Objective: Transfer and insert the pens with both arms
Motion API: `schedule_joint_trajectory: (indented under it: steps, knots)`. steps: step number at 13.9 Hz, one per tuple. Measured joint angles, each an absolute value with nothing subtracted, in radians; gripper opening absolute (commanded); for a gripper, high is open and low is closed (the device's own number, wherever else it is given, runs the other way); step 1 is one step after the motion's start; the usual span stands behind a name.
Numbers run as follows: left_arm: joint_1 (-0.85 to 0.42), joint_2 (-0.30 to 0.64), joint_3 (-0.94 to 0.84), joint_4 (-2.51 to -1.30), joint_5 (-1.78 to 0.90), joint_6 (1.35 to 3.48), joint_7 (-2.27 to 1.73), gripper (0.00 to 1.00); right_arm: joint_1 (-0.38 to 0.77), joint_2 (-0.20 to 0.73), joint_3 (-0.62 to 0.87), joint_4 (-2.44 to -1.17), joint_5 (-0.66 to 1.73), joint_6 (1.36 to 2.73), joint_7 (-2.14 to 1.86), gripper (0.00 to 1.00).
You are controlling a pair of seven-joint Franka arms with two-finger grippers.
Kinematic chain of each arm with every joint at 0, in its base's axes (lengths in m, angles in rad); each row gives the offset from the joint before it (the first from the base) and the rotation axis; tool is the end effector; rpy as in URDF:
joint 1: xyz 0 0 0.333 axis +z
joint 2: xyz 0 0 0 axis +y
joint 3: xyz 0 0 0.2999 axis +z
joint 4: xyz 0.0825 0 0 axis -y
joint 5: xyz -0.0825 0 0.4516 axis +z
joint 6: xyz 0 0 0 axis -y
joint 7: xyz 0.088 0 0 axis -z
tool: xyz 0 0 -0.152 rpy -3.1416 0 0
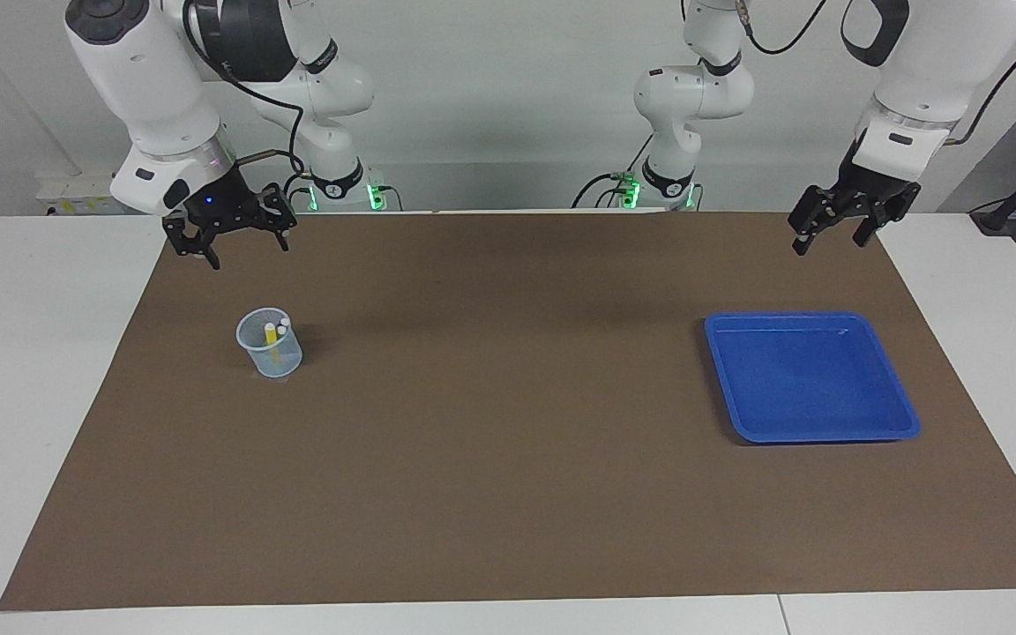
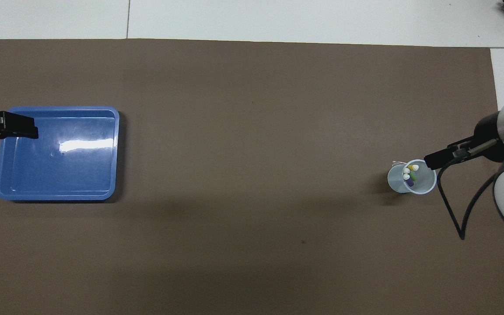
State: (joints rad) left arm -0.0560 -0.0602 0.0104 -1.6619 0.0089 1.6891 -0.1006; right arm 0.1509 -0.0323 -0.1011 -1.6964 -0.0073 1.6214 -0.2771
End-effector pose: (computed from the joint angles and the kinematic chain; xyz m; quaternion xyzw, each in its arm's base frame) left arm 0.6186 -0.0268 0.5621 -0.9987 -0.0271 -0.0439 0.0009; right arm 0.6109 0.0288 0.5198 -0.9864 -0.1630 0.0215 0.0004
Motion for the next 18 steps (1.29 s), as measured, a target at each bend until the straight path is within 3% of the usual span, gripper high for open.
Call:
schedule_joint_trajectory:
  steps: [7,12,18]
  knots:
    - [-0.031,-0.06,0.0,-1.665,0.009,1.689,-0.052,1.0,0.15,-0.032,-0.11,-1.694,-0.008,1.618,-0.257,1.0]
    - [-0.017,-0.059,-0.003,-1.67,0.009,1.69,-0.039,1.0,0.058,-0.032,-0.122,-1.692,-0.008,1.627,-0.25,1.0]
    - [-0.017,-0.059,-0.005,-1.67,0.009,1.69,-0.039,1.0,0.041,-0.031,-0.082,-1.691,-0.008,1.627,-0.249,1.0]
